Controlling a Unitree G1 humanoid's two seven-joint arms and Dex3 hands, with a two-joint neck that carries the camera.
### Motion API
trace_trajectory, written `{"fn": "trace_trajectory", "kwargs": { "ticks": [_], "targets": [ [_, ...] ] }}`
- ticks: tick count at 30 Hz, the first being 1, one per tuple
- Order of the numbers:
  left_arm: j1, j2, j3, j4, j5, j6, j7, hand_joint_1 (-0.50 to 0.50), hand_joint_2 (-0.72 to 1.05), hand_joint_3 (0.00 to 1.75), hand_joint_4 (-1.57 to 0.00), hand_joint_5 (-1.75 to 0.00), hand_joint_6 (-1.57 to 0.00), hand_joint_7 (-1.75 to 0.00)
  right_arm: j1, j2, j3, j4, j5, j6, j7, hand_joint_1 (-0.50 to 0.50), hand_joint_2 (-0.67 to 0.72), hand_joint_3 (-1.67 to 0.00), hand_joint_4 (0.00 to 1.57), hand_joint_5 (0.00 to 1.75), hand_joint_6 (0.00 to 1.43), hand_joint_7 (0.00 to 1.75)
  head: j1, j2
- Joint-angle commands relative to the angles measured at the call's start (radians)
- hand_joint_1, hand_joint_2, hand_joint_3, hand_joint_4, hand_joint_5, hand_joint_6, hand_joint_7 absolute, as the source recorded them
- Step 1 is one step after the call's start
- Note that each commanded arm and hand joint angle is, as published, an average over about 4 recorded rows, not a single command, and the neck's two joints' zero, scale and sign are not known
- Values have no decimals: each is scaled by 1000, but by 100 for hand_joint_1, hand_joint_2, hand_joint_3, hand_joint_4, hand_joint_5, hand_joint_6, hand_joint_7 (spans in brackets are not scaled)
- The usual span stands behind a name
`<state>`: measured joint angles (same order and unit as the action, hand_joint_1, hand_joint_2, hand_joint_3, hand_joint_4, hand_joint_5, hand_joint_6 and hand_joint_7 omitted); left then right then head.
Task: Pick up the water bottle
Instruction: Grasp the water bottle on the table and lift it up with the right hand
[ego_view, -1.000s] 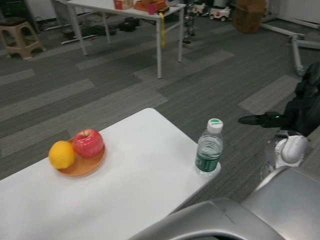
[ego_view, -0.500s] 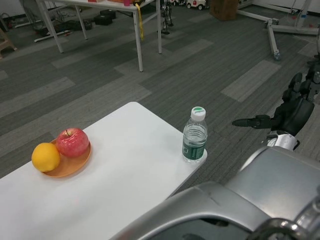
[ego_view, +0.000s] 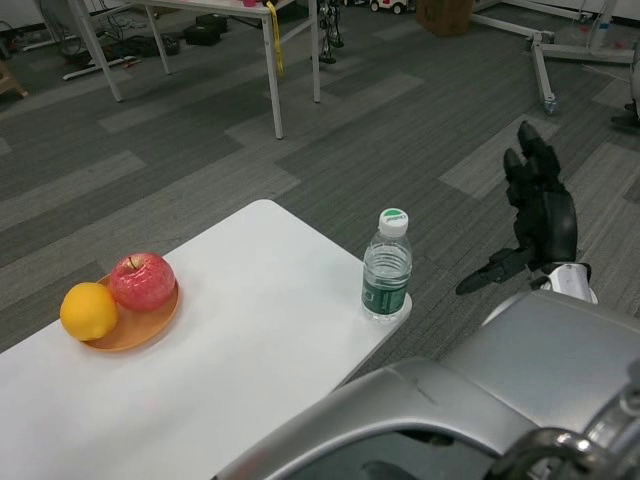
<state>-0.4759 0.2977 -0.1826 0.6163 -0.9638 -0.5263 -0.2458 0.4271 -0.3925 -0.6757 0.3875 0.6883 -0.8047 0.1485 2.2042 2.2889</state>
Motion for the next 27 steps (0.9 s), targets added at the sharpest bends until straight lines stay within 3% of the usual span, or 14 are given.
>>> {"fn": "trace_trajectory", "kwargs": {
  "ticks": [1, 5, 10, 19, 22, 27],
  "targets": [
    [-13, 6, -2, 5, -3, -6, -6, -50, -19, 0, 0, -10, 0, 0, 14, -29, 25, 4, -1, 12, 46, -50, 39, -8, 0, 0, 0, 14, -11, 0],
    [-18, 6, -11, 5, -4, -6, -6, -50, -19, 7, 0, -10, 0, 0, 66, -87, 110, 3, -3, 15, 87, -50, 34, -8, 0, 0, 0, 14, -22, -2],
    [-23, 6, -21, 8, -4, -6, -6, -50, -19, 7, 0, -10, 0, 0, 110, -158, 212, -2, -2, 15, 91, -50, 34, -8, 0, 0, 0, 21, -30, -1],
    [-23, 5, -27, 5, -3, -6, -6, -50, -19, 9, 0, -10, 0, 0, 86, -193, 301, -11, -3, 15, 111, -50, 34, -8, 0, 0, 0, 21, -39, 1],
    [-23, 5, -28, 5, -3, -6, -6, -50, -19, 2, 0, -10, 0, 0, 41, -189, 330, 2, -3, 16, 111, -50, 34, -8, 0, 0, 0, 21, -42, 2],
    [-23, 5, -29, 4, -3, -6, -6, -50, -19, 9, 0, -10, 0, 0, -31, -180, 365, 48, -4, 16, 112, -50, 34, -8, 0, 0, 0, 21, -36, 4]
  ]
}}
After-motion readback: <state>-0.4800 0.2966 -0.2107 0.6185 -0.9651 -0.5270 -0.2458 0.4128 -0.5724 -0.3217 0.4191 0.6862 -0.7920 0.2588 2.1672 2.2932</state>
